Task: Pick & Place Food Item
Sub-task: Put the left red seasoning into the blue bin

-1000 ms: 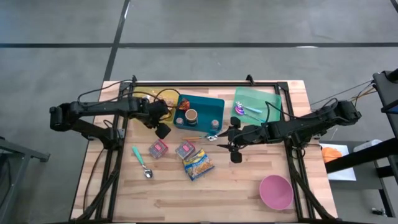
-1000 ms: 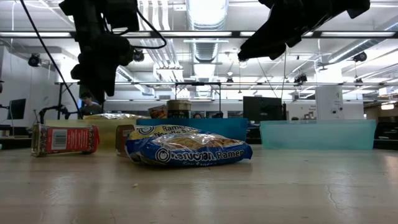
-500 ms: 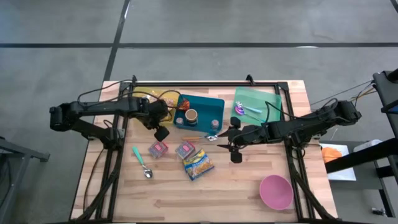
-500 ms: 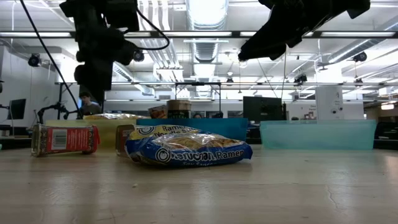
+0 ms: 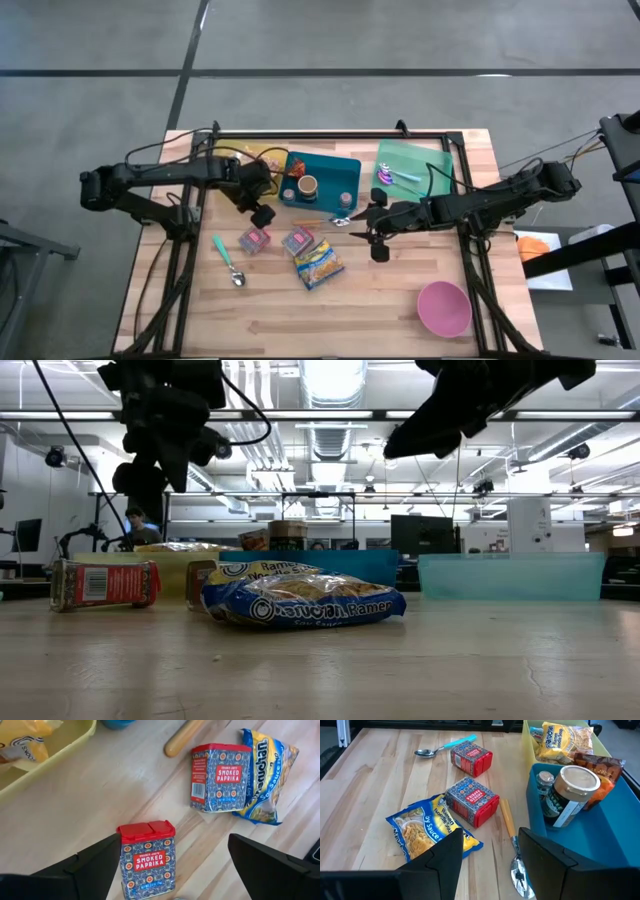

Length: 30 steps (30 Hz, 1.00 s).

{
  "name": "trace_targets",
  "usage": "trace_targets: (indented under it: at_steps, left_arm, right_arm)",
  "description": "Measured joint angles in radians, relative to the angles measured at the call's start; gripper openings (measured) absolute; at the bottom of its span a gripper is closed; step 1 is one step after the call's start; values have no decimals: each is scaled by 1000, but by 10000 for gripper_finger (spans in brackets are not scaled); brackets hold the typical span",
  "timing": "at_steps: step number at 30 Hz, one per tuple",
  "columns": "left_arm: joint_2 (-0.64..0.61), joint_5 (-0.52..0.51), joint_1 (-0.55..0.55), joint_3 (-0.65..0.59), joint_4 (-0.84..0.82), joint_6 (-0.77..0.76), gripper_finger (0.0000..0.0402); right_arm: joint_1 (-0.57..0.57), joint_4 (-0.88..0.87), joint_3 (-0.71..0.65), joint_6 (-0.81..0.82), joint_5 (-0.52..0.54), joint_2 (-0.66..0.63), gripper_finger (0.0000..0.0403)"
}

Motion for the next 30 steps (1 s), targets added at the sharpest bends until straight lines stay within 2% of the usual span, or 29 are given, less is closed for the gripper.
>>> trace_targets:
  at_steps: [6,15,21,30]
  left_arm:
    - [0,-27,0,0,33,42,374]
    - [0,-150,0,0,37,21,375]
    - [1,-66,-1,0,63,80,375]
    - [1,-118,-2,-1,85,99,375]
  right_arm:
    - [0,-8,0,7,0,0,190]
    - [0,-9,0,11,0,0,190]
    - [0,-13,0,11,-11,0,190]
    - [0,-12,0,11,-23,0,189]
